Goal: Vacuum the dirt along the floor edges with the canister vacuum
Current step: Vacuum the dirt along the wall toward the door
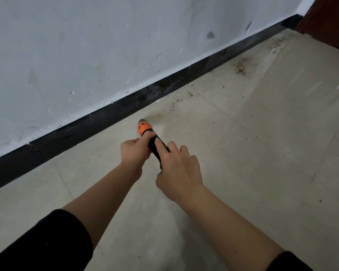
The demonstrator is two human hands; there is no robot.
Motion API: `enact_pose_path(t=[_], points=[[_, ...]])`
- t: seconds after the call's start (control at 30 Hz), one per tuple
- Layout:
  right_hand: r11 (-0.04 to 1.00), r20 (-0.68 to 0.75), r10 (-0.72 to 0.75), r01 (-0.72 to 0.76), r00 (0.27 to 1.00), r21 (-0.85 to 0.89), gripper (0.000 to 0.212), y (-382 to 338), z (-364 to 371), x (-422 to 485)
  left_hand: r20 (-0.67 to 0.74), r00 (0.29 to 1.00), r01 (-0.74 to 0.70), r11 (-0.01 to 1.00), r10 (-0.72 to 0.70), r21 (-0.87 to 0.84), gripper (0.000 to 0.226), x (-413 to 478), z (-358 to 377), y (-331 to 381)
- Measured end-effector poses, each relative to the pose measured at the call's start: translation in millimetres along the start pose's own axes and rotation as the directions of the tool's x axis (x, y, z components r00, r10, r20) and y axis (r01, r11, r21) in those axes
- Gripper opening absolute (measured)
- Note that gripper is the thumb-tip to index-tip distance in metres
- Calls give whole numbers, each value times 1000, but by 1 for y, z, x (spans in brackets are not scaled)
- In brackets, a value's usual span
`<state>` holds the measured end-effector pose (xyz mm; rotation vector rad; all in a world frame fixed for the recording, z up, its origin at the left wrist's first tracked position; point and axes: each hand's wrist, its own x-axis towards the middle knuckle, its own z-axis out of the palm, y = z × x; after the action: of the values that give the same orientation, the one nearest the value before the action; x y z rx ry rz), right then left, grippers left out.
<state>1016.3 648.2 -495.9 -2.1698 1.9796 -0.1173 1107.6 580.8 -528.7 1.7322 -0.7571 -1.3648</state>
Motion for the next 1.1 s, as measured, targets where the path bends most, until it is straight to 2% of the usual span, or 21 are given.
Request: enact_pose_path(t=[0.23, 0.4, 1.1], points=[[999, 28, 33, -32, 999, -29, 79, 17, -10, -12, 65, 997, 48, 997, -44, -53, 30, -15, 13, -2], [996, 57, 78, -76, 995, -41, 79, 33, -15, -23, 102, 993, 63, 998, -60, -24, 30, -24, 29, -6], [981, 18, 173, -171, 985, -92, 77, 77, -24, -50, 208, 975, 89, 994, -73, -70, 26, -50, 77, -17]])
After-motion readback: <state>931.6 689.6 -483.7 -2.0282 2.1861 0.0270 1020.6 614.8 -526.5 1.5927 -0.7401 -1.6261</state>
